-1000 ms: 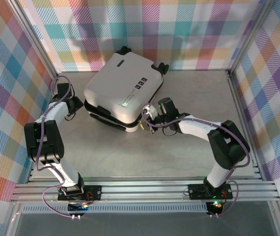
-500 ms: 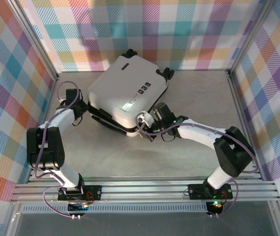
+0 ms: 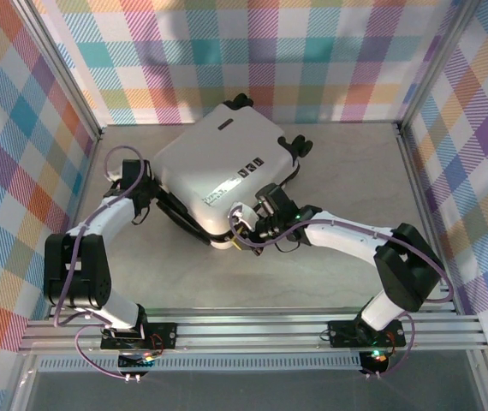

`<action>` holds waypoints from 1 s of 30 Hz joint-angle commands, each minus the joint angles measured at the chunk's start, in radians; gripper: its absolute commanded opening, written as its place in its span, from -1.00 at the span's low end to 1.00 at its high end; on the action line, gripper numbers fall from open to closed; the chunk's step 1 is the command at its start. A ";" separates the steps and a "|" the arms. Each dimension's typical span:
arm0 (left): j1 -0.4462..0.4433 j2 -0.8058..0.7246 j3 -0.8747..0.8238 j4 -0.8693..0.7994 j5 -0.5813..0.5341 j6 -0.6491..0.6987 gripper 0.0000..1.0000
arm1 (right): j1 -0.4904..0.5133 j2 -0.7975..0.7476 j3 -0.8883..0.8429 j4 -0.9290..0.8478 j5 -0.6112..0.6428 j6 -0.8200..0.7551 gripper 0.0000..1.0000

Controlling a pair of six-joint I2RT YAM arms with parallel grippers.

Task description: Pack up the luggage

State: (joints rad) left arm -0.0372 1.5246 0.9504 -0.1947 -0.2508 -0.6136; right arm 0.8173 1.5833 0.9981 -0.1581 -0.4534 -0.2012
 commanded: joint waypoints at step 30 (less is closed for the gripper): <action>-0.196 -0.341 -0.120 -0.347 0.060 0.071 0.08 | 0.006 0.152 0.117 0.143 0.026 0.223 -1.00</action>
State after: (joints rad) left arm -0.1722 1.1873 0.8619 -0.5060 -0.2165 -0.5362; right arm 0.8566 1.7489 1.1389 0.0074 -0.4614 -0.0410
